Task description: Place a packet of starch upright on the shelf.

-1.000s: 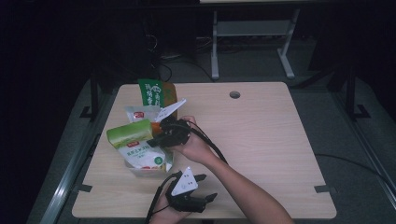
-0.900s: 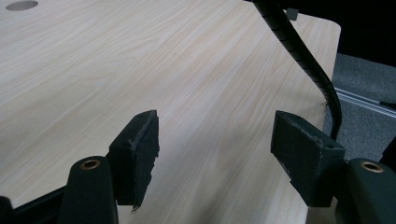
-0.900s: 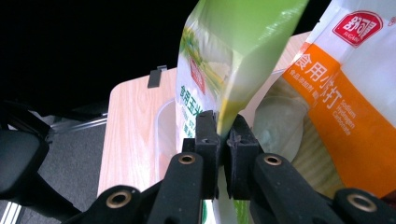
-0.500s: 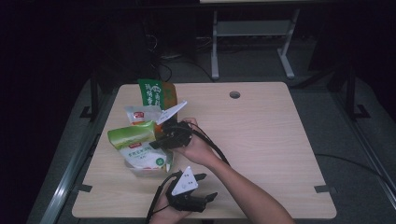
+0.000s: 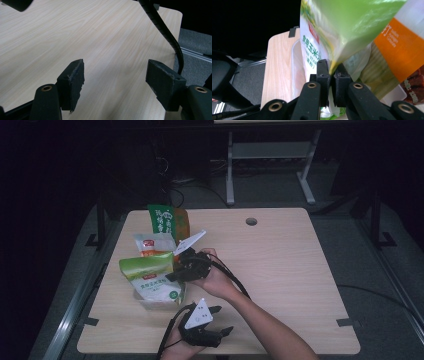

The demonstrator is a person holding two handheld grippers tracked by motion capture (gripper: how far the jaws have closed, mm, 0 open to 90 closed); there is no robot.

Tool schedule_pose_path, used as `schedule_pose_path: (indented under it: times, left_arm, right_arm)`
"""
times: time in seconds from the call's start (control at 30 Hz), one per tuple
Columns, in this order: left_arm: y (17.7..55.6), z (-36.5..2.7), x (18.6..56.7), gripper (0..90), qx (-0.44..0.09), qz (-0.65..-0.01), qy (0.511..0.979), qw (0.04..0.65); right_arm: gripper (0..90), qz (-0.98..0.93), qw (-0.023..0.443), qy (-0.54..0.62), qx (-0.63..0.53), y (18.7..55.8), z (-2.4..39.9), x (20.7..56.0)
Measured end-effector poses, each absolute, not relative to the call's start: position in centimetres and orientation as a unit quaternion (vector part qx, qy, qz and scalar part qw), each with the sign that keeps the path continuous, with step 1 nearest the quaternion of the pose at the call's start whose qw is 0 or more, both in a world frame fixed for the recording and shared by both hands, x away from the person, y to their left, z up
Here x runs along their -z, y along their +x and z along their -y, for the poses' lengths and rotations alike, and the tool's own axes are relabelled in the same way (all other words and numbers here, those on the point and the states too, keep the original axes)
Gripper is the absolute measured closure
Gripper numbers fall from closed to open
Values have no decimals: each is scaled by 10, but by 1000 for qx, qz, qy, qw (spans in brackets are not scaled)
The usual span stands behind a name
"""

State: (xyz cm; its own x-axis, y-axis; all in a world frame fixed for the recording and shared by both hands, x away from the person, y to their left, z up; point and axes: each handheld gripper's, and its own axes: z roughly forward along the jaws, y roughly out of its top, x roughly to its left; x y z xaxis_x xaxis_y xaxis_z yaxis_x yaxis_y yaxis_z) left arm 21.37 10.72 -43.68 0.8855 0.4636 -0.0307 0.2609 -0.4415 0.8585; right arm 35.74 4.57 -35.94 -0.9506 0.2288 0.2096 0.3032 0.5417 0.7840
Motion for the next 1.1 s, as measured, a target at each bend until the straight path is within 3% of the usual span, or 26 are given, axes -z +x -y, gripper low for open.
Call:
schedule_pose_path:
  times: [0.33, 0.5, 0.73, 1.1]
  left_arm:
    - [214, -109, 435, 305, -105, -215, 842, 483]
    - [215, -109, 435, 305, -105, -214, 842, 484]
    - [215, -107, 436, 305, -103, -218, 841, 485]
    - [218, -109, 434, 294, -108, -223, 838, 485]
  right_arm:
    - [815, 871, 42, -149, 465, 357, -46, 351]
    - [882, 875, 49, -145, 459, 357, -45, 353]
    - [879, 879, 46, -148, 451, 356, -41, 355]
    - [669, 872, 63, -147, 462, 357, -27, 351]
